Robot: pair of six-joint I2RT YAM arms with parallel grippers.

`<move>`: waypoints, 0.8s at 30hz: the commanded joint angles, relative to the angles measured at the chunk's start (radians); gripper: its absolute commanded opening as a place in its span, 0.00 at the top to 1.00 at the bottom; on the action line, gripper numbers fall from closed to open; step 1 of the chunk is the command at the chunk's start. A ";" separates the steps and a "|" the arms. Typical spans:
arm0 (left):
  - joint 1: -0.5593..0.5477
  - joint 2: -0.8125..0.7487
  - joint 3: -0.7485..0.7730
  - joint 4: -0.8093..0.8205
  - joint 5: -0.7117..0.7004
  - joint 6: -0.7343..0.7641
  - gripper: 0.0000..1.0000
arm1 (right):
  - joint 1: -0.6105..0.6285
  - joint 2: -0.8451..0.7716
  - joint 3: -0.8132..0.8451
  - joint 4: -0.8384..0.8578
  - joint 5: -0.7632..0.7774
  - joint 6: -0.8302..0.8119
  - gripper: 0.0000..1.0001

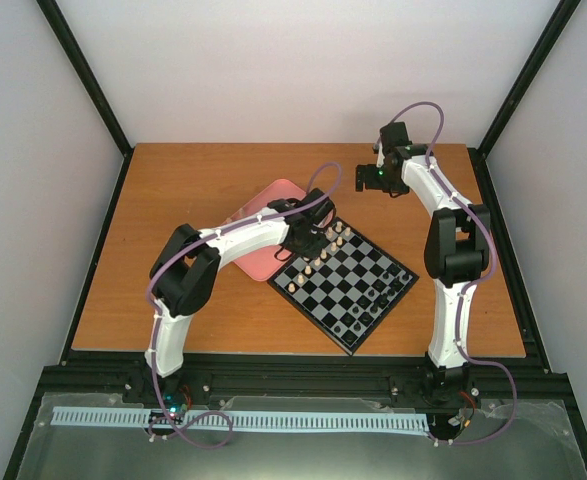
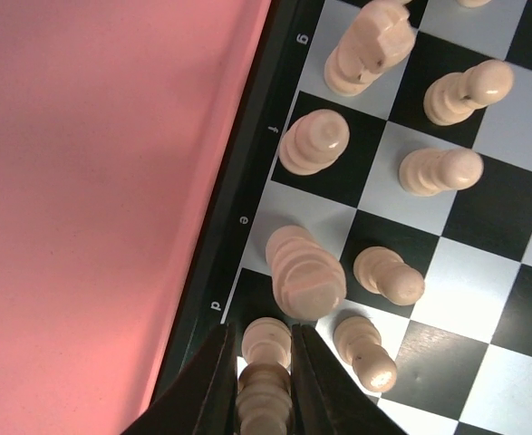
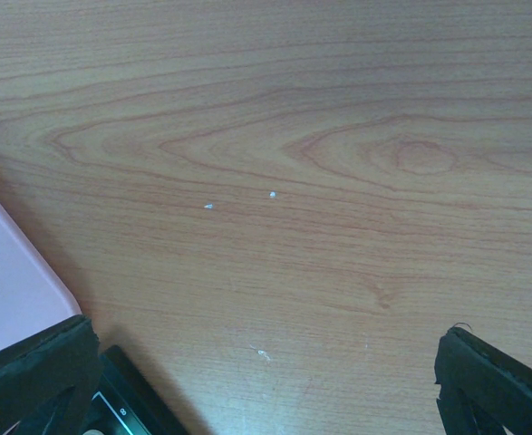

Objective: Set up the chess pieces on the board
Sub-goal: Place the chess piece on the chessboard.

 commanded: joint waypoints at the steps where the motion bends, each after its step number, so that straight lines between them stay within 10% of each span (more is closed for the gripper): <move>1: -0.001 0.025 0.035 0.017 -0.017 0.020 0.88 | -0.007 0.000 0.019 0.008 0.010 -0.002 0.00; 24: 0.000 -0.019 0.007 0.017 -0.054 0.028 0.56 | -0.007 0.003 0.022 0.005 -0.006 -0.003 0.00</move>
